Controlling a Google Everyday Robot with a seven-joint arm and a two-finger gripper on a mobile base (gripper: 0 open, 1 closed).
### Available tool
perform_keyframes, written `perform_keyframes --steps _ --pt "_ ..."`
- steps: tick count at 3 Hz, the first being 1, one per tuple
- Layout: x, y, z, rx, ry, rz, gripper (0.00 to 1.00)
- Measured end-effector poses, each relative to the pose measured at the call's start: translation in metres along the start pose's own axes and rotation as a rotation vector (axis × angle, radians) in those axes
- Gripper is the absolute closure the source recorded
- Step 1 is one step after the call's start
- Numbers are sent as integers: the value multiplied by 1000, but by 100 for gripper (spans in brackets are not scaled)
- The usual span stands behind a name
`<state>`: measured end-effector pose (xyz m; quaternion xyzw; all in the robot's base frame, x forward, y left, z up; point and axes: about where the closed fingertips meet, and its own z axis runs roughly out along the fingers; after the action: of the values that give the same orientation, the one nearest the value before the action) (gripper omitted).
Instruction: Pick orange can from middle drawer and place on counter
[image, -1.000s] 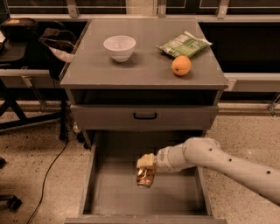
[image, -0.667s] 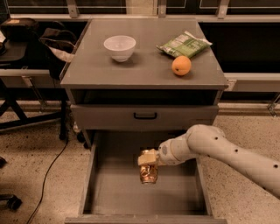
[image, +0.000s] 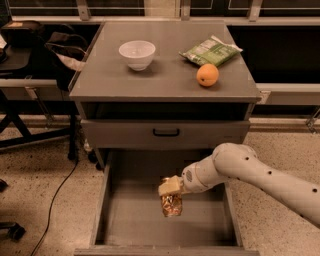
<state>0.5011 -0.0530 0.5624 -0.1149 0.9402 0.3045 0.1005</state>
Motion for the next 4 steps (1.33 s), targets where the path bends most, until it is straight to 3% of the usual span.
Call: perform_keyframes --steps 1,2,3,4 --pt "0 4 -2 -17 -3 -7 100" --pt "-2 19 -26 -70 -36 -37 100" --pt "-7 56 -92 -179 -114 -104 100" --pt "-11 77 -139 -222 -178 -137 100"
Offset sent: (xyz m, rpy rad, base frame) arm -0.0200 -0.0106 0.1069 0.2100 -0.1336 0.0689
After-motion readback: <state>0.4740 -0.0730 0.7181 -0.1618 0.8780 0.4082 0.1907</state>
